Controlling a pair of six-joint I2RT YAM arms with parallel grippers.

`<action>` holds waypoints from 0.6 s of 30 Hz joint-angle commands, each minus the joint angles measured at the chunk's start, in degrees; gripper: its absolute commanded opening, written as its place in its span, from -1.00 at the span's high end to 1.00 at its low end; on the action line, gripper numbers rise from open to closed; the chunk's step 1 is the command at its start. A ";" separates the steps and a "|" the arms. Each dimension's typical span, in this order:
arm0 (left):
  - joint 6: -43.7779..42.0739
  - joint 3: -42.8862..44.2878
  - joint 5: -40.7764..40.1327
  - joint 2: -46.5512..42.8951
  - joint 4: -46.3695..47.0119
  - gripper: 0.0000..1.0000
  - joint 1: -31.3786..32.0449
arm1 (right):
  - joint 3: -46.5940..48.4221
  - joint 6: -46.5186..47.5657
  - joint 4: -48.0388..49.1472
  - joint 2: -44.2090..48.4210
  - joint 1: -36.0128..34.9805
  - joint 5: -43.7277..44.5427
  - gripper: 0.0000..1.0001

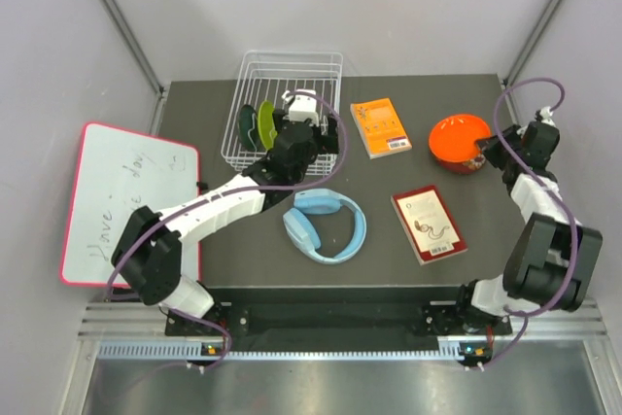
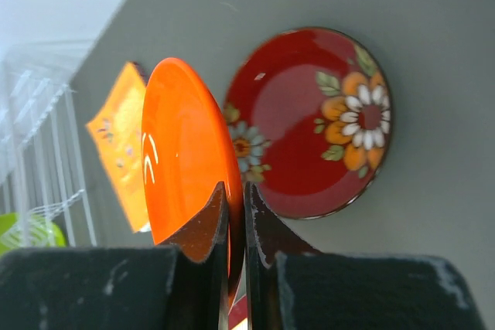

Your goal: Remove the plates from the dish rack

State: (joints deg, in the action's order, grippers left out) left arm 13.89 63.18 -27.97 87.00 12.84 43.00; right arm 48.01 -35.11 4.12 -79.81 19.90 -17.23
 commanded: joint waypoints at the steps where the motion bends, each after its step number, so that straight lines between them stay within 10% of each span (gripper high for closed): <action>1: -4.67 0.11 -5.52 0.01 0.17 -0.98 -3.71 | 6.29 2.07 1.15 -6.57 1.19 0.62 1.00; 18: -0.80 -3.15 0.81 2.03 2.28 -0.98 -15.93 | 17.29 4.17 1.86 -26.10 1.90 1.85 0.77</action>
State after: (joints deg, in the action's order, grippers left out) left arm 12.19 60.77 -28.73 88.62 12.49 27.94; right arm 61.80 -32.38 4.08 -103.98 21.34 -15.94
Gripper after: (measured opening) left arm 0.987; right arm 0.053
